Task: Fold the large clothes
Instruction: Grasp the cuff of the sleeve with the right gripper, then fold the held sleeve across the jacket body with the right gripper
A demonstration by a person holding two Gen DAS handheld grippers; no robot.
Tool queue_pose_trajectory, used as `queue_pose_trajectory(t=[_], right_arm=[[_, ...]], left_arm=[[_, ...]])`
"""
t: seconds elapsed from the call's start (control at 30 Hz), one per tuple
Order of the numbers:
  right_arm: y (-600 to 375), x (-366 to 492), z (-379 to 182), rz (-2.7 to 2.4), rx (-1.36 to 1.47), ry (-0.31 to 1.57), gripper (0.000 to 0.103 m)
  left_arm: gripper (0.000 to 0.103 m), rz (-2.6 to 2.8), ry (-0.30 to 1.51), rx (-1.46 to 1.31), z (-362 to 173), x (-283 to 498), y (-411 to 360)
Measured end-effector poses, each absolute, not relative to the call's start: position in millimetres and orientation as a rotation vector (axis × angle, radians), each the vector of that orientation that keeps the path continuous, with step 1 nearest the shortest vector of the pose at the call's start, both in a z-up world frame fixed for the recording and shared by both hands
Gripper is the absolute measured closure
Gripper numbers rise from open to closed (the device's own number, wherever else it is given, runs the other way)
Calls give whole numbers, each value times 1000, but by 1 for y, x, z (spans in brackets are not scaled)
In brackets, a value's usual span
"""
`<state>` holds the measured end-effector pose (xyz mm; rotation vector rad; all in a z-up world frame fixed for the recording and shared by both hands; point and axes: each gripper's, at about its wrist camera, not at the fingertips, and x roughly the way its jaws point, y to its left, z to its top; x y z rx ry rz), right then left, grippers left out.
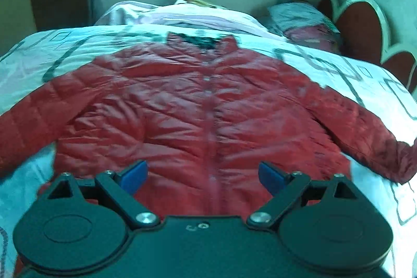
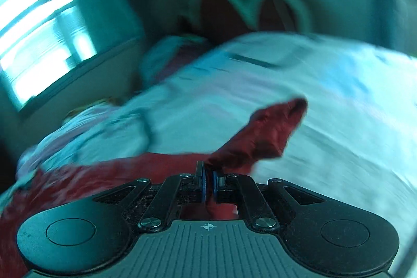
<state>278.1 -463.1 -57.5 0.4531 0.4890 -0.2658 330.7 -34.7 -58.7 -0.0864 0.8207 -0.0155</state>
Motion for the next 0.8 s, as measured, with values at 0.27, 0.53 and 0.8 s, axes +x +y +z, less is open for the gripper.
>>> queue_pose_trajectory(t=[0.27,0.53,0.8], right_arm=[[-299,330,-30,129,231,524,98],[-150,359,-70,366,41,640,98],[-104,354,-97,373,-108,635,26]], left_arm=[[29,-64,817,-159,-61,361,24],[29,-104,841,-241,-73,369,69],[27,-180,853,-286,-81,385,79]])
